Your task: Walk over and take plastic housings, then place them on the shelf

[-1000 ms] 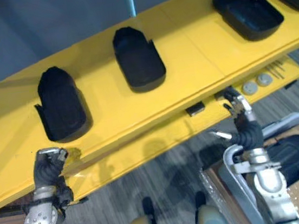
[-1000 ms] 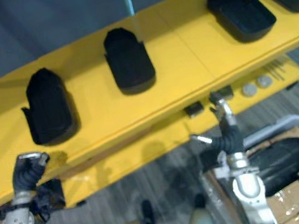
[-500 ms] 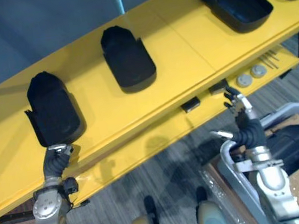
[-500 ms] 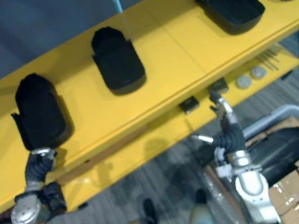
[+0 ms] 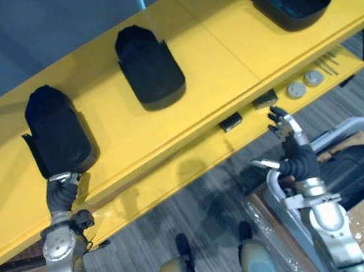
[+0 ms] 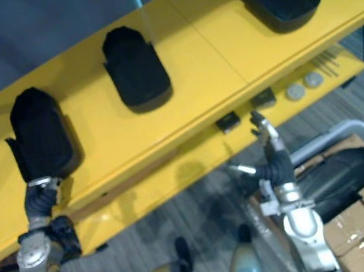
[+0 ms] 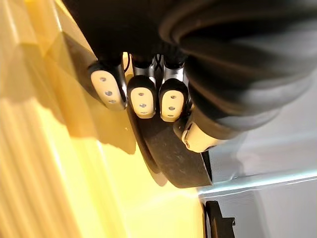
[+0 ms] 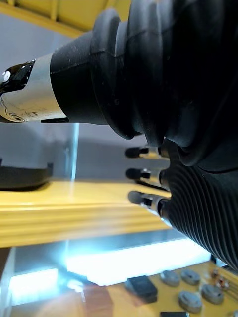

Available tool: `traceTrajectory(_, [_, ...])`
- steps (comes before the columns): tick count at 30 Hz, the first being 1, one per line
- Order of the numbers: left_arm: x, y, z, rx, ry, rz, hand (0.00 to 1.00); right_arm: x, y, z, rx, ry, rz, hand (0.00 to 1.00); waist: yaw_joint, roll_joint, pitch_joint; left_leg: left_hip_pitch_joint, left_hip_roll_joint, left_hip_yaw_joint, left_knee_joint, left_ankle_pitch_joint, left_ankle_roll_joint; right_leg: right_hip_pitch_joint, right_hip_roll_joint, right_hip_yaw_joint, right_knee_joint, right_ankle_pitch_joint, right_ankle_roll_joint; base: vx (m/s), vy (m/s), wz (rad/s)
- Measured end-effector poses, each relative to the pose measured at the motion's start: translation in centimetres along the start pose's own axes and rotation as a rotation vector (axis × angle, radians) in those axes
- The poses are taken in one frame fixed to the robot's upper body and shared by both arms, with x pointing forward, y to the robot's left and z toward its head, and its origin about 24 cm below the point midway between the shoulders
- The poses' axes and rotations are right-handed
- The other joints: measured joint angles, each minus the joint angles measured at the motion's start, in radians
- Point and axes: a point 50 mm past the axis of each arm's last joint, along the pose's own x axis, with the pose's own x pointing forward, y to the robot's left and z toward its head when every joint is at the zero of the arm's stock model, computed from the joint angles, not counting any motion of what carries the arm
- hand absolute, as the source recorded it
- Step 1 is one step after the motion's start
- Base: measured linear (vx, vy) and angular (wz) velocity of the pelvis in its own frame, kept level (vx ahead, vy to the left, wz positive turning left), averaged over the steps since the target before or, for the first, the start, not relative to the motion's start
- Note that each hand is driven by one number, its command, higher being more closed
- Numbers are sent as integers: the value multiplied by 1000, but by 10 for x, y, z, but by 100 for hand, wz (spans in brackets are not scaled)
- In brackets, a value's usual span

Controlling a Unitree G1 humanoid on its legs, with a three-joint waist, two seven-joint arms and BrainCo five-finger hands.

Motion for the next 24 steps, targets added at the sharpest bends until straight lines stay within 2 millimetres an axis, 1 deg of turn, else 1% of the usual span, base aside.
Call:
traceTrajectory(4, [1,0,3,-16,-26,30,100,0,2,0,12,0,-5,0,0,-11,7,0,0,1,0,0,0,-1,0,1,2,0,0,0,0,0])
traceTrajectory(7, [1,0,2,-24,-27,55,100,0,2,0,15,0,-6,0,0,-11,7,0,0,1,0,0,0,-1,0,1,3,0,0,0,0,0])
traceTrajectory(12, [1,-6,1,-66,-41,66,100,0,4,-1,23,0,-3,0,0,-12,7,1,0,1,1,0,0,-5,0,2,12,-3,-2,0,0,0])
traceTrajectory(18, [8,-8,1,-79,-44,88,100,-1,7,-2,29,8,5,0,0,-12,7,1,1,2,2,0,-1,-7,1,4,15,-4,-3,0,0,0])
traceTrajectory(24, [8,-8,2,-81,-49,97,100,-1,8,-3,40,9,-2,0,0,-15,8,0,3,3,2,0,-1,-8,3,5,15,-4,-3,0,0,0])
